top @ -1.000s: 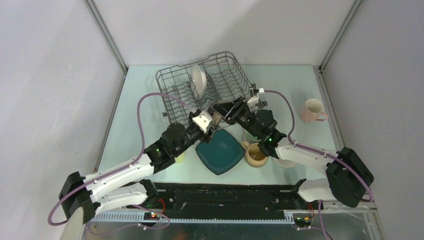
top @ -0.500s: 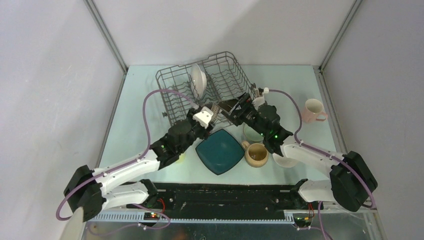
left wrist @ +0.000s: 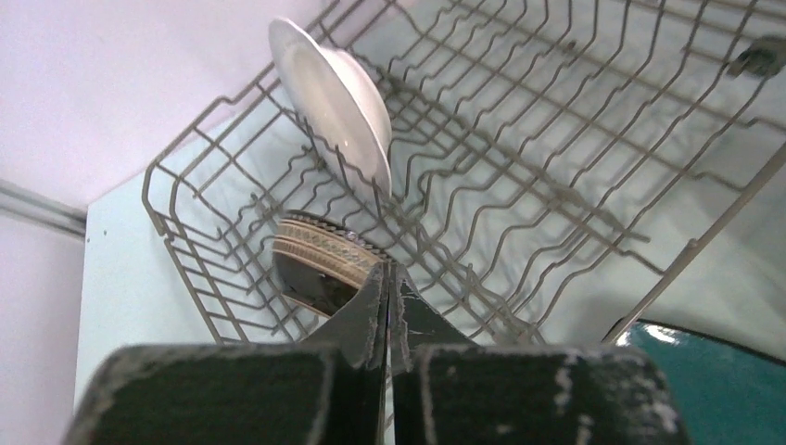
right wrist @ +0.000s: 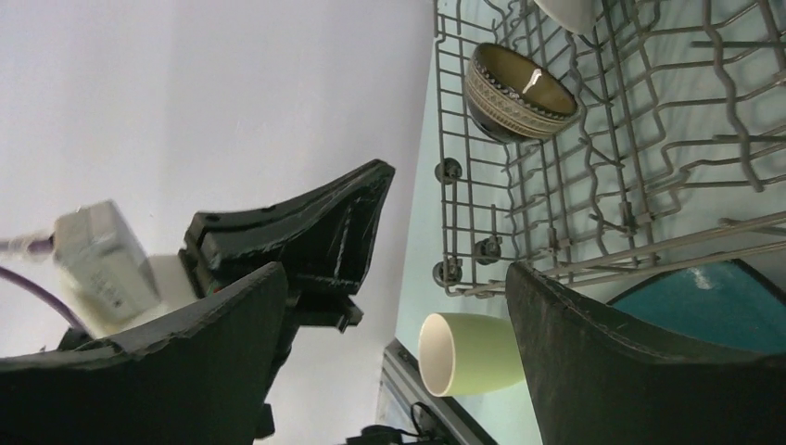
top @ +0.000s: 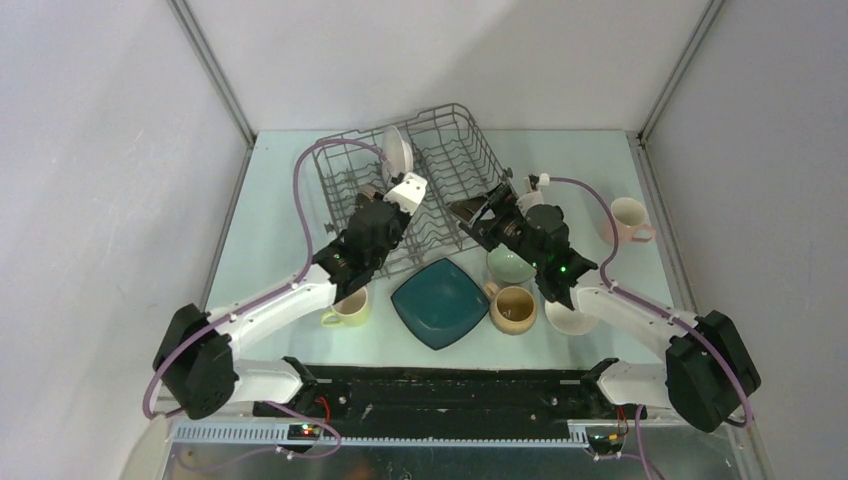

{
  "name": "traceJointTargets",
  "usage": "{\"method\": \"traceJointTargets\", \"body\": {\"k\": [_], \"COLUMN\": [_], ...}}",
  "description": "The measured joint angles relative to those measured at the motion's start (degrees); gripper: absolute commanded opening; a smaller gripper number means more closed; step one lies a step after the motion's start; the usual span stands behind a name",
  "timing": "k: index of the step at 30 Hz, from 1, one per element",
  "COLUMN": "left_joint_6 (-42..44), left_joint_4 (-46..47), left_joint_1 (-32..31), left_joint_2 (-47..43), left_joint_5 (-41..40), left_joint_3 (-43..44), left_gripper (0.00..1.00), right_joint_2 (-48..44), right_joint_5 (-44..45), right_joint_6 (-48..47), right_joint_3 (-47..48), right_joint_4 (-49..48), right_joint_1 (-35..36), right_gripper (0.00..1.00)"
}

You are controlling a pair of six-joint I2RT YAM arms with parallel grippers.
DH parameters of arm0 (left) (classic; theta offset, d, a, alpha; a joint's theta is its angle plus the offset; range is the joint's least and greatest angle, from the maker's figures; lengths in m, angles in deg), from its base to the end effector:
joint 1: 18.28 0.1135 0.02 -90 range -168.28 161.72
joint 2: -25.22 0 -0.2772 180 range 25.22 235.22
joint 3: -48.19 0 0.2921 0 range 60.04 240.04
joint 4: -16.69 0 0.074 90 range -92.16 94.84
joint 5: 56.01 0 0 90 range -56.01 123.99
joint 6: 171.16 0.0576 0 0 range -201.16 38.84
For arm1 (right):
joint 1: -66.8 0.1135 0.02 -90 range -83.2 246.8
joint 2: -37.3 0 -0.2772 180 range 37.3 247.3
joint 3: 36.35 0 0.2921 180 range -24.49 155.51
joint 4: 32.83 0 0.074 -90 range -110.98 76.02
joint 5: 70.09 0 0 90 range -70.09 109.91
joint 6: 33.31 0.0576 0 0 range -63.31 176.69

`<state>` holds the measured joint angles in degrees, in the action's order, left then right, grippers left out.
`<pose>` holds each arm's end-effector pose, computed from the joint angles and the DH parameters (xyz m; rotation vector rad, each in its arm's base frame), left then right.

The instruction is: Load the mixed dishes into the dish rack

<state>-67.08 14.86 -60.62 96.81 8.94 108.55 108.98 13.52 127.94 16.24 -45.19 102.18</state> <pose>0.2691 -0.2122 0.2911 0.5550 1.6882 0.0375 0.2729 0.2016 0.2657 0.5009 1.8571 1.4335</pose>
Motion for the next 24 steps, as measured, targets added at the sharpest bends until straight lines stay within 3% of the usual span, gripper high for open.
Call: {"method": "traceJointTargets", "body": {"k": [3,5,6,8,13,16,17,21,24], "left_joint_6": [-0.6,-2.3,-3.8,-6.8,-16.5,-24.9,-27.1,-35.0,-35.1], "left_joint_4": [-2.2,-4.1,-4.6,-6.1,-13.2,-17.9,-18.7,-21.5,-25.0], "left_joint_1": [0.9,1.4,1.9,2.8,6.2,11.4,13.3,20.2,21.4], "left_joint_2": [2.2,2.3,2.1,1.9,1.7,1.9,1.9,2.4,5.7], "left_joint_5": [-0.6,-1.0,-1.3,-1.7,-2.0,0.1,0.8,5.9,8.9], "left_joint_3": [1.0,1.0,1.0,1.1,2.9,5.2,5.6,6.0,9.0], "left_gripper": [0.02,0.12,0.22,0.34,0.48,0.78,0.82,0.84,0.85], "right_joint_2": [0.2,0.9,1.6,2.6,3.8,4.5,4.7,5.5,5.4], "right_joint_5": [-1.2,-2.0,-2.5,-2.9,-3.1,-3.3,-3.3,-2.8,-2.7], "right_joint_6": [-2.0,-4.2,-5.5,-7.9,-13.4,-17.4,-18.4,-22.7,-24.3], "right_joint_3": [0.1,1.2,2.3,3.8,5.7,7.1,7.7,11.0,12.0], "right_joint_4": [0.2,2.2,3.6,5.5,8.8,10.7,11.4,14.8,15.9], "right_joint_1": [-0.4,-0.5,-0.5,-0.4,0.1,0.6,0.9,2.3,2.7], "right_gripper": [0.87,0.84,0.83,0.82,0.78,0.77,0.77,0.77,0.77]}}
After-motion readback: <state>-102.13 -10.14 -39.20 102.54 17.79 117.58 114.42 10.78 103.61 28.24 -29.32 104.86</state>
